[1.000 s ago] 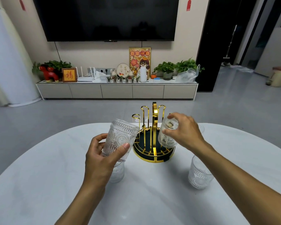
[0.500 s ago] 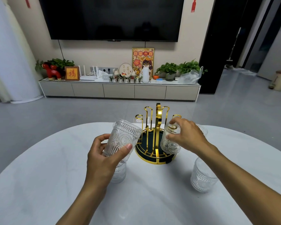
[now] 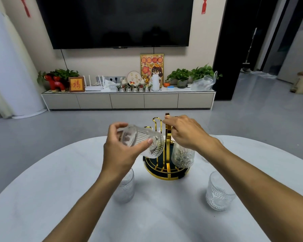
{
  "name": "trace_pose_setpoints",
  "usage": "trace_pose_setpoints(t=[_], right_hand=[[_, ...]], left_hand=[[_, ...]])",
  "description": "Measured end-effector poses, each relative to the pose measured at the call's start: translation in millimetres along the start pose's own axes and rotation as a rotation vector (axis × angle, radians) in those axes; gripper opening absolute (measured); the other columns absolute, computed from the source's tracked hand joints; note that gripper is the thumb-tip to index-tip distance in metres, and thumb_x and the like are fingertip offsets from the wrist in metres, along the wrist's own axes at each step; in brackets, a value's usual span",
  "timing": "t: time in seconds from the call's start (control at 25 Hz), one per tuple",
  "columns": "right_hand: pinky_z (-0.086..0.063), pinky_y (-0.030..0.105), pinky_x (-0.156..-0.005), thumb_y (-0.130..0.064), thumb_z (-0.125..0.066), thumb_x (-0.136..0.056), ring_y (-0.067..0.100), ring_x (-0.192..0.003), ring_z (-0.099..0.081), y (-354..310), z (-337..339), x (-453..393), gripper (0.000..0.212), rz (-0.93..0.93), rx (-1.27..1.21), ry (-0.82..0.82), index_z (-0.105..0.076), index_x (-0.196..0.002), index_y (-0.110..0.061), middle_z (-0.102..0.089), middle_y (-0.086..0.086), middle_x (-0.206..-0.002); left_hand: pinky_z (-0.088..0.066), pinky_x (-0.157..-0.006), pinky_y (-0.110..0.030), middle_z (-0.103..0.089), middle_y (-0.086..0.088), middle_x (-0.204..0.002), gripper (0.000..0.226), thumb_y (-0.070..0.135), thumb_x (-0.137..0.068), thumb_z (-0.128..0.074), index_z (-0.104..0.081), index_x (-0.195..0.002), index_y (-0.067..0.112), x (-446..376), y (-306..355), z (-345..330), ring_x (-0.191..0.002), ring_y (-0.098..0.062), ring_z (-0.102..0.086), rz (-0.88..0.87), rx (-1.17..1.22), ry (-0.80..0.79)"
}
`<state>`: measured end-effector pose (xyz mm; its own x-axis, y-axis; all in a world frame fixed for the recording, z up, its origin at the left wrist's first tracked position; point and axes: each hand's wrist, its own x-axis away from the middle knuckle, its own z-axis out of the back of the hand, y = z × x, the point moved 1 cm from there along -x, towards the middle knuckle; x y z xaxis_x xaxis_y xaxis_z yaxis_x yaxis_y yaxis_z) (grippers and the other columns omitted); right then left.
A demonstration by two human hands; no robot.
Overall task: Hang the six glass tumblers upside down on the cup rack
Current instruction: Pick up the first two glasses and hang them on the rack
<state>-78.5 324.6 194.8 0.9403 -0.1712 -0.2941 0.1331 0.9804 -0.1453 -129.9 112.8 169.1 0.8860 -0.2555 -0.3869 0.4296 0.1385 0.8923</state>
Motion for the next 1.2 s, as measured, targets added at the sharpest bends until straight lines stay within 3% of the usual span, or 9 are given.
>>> trace_pose_setpoints(t=[0.08, 0.2, 0.32, 0.68, 0.8, 0.92, 1.0, 1.12, 1.2], right_hand=[[-0.043, 0.050, -0.096, -0.008, -0.038, -0.089, 0.033, -0.121, -0.050, 1, 4, 0, 0.058, -0.033, -0.046, 0.015, -0.037, -0.145, -0.025, -0.061, 0.014, -0.131], [-0.043, 0.050, -0.093, -0.007, -0.040, -0.088, 0.035, -0.119, -0.050, -2, 5, 2, 0.063, -0.075, -0.071, 0.000, -0.031, -0.147, -0.027, -0.061, 0.017, -0.127], [-0.043, 0.047, -0.089, -0.006, -0.041, -0.085, 0.035, -0.118, -0.050, -3, 3, 4, 0.067, -0.068, -0.072, 0.031, -0.031, -0.147, -0.028, -0.061, 0.017, -0.128], [-0.036, 0.040, -0.074, -0.005, -0.042, -0.080, 0.036, -0.109, -0.052, 2, -8, 5, 0.069, -0.059, -0.091, 0.088, -0.033, -0.144, -0.028, -0.064, 0.019, -0.116], [-0.039, 0.043, -0.077, -0.005, -0.043, -0.081, 0.037, -0.109, -0.051, -2, -10, 9, 0.065, -0.064, -0.080, 0.058, -0.033, -0.142, -0.027, -0.063, 0.019, -0.117], [-0.040, 0.049, -0.096, -0.006, -0.042, -0.084, 0.034, -0.130, -0.039, -7, -4, 11, 0.062, -0.099, -0.096, -0.025, -0.033, -0.143, -0.024, -0.055, 0.015, -0.135], [-0.035, 0.050, -0.106, -0.010, -0.044, -0.088, 0.030, -0.137, -0.032, -22, -2, 22, 0.055, -0.072, -0.121, 0.101, -0.039, -0.142, -0.019, -0.050, 0.007, -0.145], [-0.043, 0.042, -0.098, -0.012, -0.050, -0.083, 0.029, -0.118, -0.051, -69, -19, 59, 0.042, 0.124, -0.233, 0.401, -0.058, -0.124, -0.011, -0.062, 0.007, -0.129], [-0.048, 0.042, -0.090, -0.014, -0.053, -0.082, 0.030, -0.108, -0.056, -104, -43, 78, 0.040, 0.197, -0.255, 0.338, -0.059, -0.121, -0.012, -0.063, 0.007, -0.127]], left_hand=[[-0.054, -0.072, -0.022, -0.062, 0.008, -0.109, 0.078, 0.051, -0.051, -0.089, -0.048, -0.114, 0.033, -13, 6, -17, -0.097, -0.008, -0.062, -0.088, -0.112, -0.078], [-0.052, -0.083, -0.037, -0.062, 0.001, -0.117, 0.075, 0.042, -0.057, -0.089, -0.052, -0.120, 0.025, -25, 3, -42, -0.106, -0.021, -0.057, -0.221, -0.365, -0.190], [-0.040, -0.082, -0.029, -0.061, 0.001, -0.123, 0.073, 0.038, -0.062, -0.086, -0.053, -0.125, 0.023, -27, -6, -59, -0.112, -0.022, -0.049, -0.288, -0.516, -0.281], [-0.042, -0.085, -0.033, -0.058, 0.001, -0.129, 0.071, 0.036, -0.065, -0.083, -0.051, -0.128, 0.023, -19, -29, -70, -0.114, -0.022, -0.046, -0.253, -0.554, -0.375], [-0.045, -0.093, -0.040, -0.056, 0.000, -0.134, 0.074, 0.037, -0.067, -0.082, -0.049, -0.132, 0.024, -16, -27, -69, -0.118, -0.022, -0.047, -0.198, -0.529, -0.409], [-0.042, -0.101, -0.039, -0.048, -0.002, -0.144, 0.081, 0.033, -0.071, -0.082, -0.043, -0.141, 0.021, -11, -18, -60, -0.128, -0.024, -0.045, -0.129, -0.493, -0.486], [-0.039, -0.100, -0.032, -0.048, 0.002, -0.145, 0.072, 0.032, -0.078, -0.077, -0.044, -0.141, 0.023, -3, -18, -38, -0.129, -0.018, -0.045, -0.056, -0.331, -0.396], [-0.045, -0.095, -0.029, -0.061, 0.008, -0.128, 0.039, 0.023, -0.089, -0.066, -0.058, -0.126, 0.028, 22, -36, 13, -0.116, -0.010, -0.056, 0.111, 0.010, -0.011], [-0.048, -0.087, -0.024, -0.065, 0.010, -0.114, 0.027, 0.015, -0.091, -0.060, -0.064, -0.114, 0.029, 40, -51, 41, -0.109, -0.009, -0.060, 0.271, 0.152, 0.215]])
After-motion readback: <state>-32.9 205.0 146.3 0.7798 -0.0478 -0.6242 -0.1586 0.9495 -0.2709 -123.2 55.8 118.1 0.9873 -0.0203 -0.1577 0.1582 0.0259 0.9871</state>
